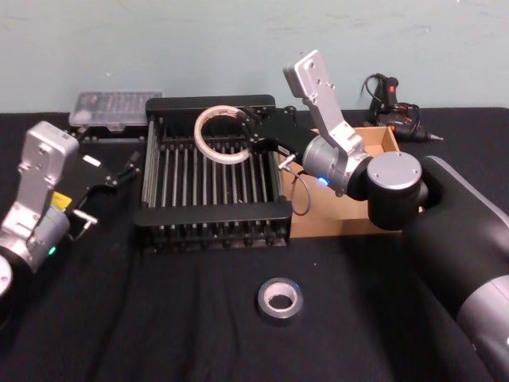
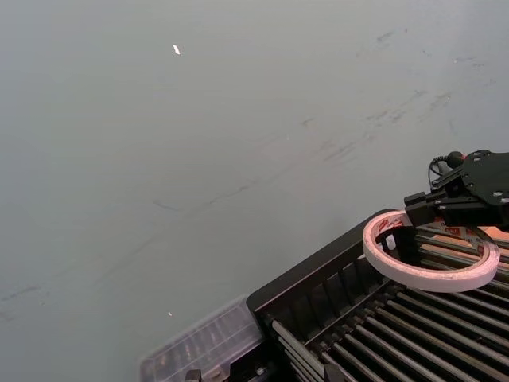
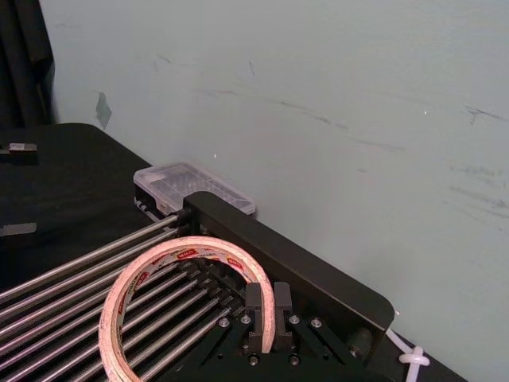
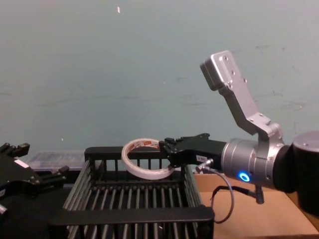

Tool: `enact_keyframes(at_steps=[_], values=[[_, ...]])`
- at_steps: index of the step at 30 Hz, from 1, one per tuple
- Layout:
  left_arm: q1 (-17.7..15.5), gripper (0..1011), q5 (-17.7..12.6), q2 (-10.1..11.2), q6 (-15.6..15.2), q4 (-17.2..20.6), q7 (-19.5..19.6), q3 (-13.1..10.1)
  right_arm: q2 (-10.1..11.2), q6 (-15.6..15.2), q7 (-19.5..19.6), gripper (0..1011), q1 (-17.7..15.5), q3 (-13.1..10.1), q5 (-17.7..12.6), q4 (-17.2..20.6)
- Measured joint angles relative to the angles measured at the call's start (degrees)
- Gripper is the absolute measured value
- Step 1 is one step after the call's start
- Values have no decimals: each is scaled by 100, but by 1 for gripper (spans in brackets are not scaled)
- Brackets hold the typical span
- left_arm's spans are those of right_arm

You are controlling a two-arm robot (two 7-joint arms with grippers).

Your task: Pick up the white tape and place it into the black box , Pick up the silver tape and place it into the brown box.

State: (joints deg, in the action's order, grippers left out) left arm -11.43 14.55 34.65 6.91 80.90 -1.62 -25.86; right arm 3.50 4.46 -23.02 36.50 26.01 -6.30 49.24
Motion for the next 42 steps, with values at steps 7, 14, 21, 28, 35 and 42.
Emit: enact_keyframes(at_steps=[7,14,21,28,35,42], values=[[0,1001,0,0,0,0,0,0,9,0,6,95,-6,-5,-4,19],[0,1001,0,0,0,0,0,0,13,-2,10,95,-14,-9,-9,30],[0,1001,0,0,0,0,0,0,16,-6,15,198,-17,-12,-12,36],[0,1001,0,0,0,0,0,0,19,-9,19,430,-20,-12,-16,40],[0,1001,0,0,0,0,0,0,20,-11,19,672,-23,-13,-18,44],[0,1001,0,0,0,0,0,0,20,-11,19,840,-24,-12,-18,45]])
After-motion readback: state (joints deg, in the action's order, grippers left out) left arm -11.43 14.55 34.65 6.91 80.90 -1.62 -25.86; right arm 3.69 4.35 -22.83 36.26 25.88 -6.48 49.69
